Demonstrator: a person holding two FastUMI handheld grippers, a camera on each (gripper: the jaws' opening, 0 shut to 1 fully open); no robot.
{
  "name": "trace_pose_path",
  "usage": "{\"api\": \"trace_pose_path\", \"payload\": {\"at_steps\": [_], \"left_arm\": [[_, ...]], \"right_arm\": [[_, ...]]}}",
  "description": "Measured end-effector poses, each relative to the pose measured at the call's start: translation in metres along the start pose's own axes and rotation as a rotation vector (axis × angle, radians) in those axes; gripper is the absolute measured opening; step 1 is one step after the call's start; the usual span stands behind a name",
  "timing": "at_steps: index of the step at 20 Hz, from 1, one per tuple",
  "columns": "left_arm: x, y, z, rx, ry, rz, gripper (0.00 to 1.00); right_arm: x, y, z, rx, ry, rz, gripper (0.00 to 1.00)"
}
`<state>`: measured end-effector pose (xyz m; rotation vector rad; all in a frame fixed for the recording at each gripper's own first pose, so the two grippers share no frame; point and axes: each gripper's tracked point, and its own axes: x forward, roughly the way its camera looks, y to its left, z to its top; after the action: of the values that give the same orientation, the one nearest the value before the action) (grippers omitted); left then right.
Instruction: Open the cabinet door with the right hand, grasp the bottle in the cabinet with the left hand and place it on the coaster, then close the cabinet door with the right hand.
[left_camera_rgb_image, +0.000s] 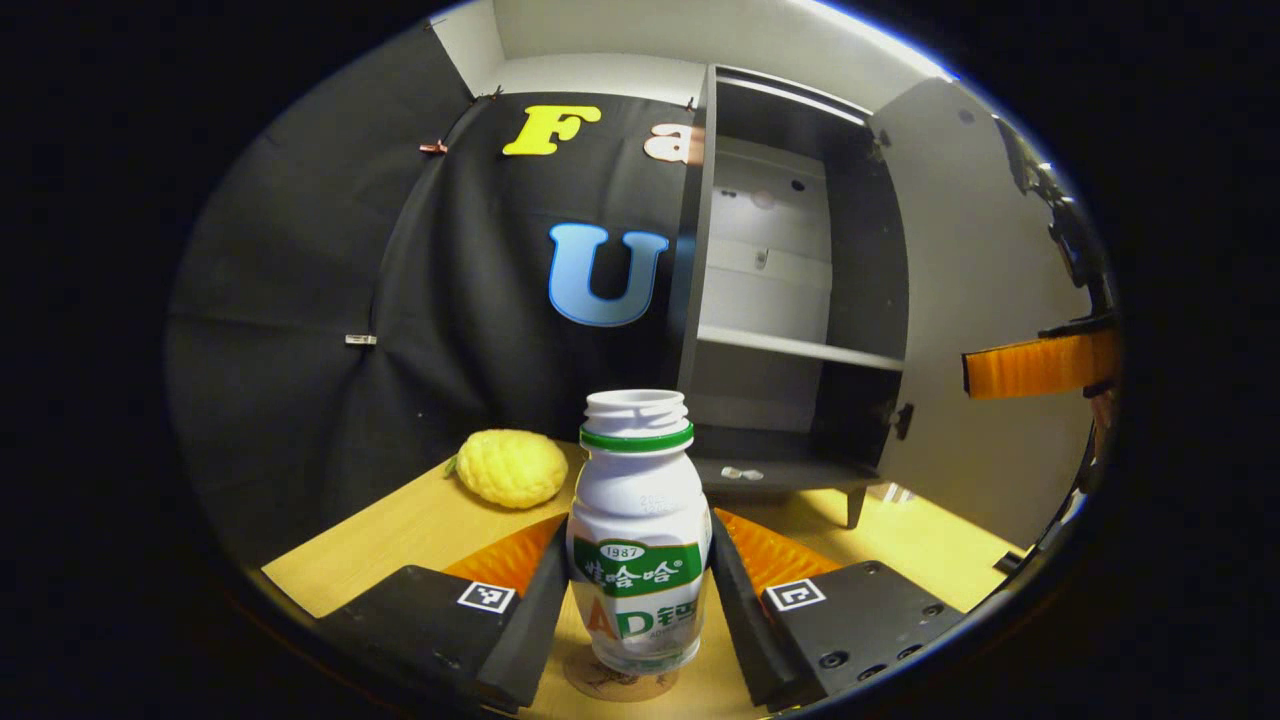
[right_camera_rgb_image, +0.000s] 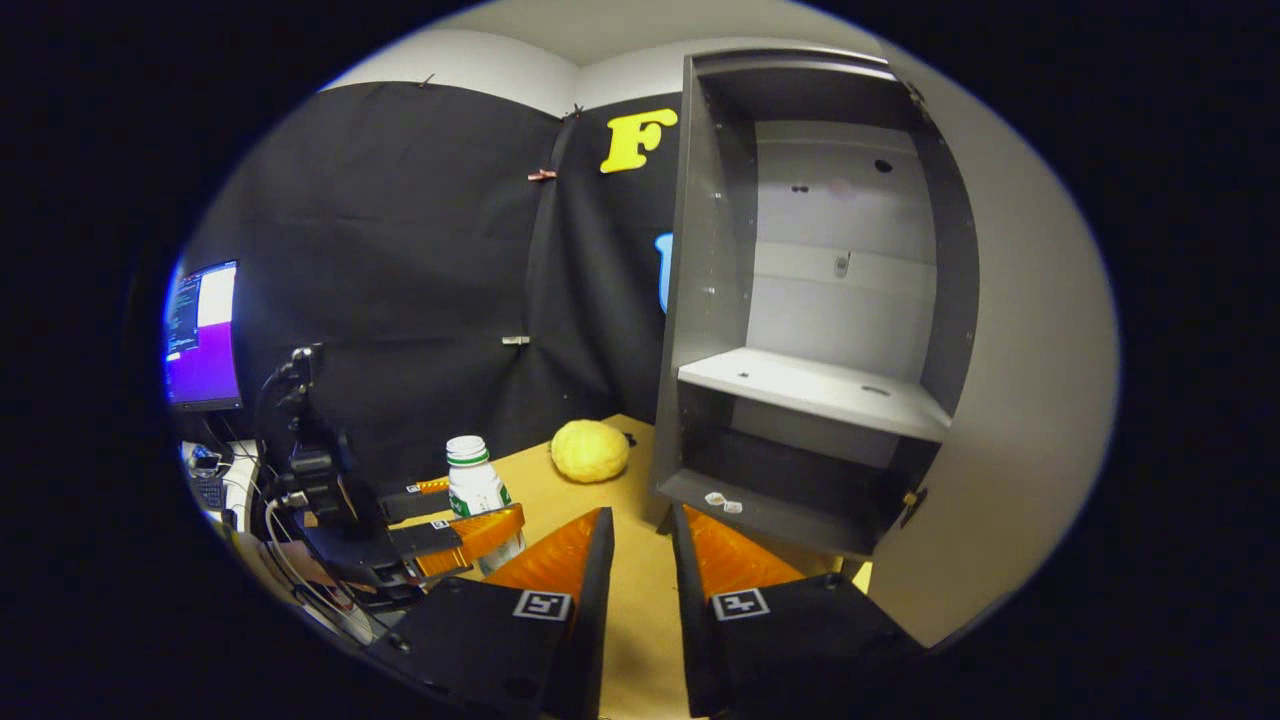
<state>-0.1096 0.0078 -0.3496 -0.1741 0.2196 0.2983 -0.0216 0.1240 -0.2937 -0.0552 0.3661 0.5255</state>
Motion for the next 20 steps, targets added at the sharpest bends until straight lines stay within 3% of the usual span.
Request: {"api": "trace_pose_path", "payload": {"at_steps": [1,5,20], "left_arm": [[0.003,-0.001,-0.012,0.009,0.008,-0.002,0.76],[0.01,-0.005,-0.044,0.057,0.03,-0.014,0.76],[-0.004,-0.015,-0.066,0.222,-0.033,-0.033,0.8]], "right_arm": [[0.006,-0.001,-0.009,0.004,0.011,-0.004,0.45],[0.022,-0.006,-0.031,0.011,0.03,-0.053,0.97],[0.023,0.005,-0.055,-0.024,0.084,-0.06,0.98]]}}
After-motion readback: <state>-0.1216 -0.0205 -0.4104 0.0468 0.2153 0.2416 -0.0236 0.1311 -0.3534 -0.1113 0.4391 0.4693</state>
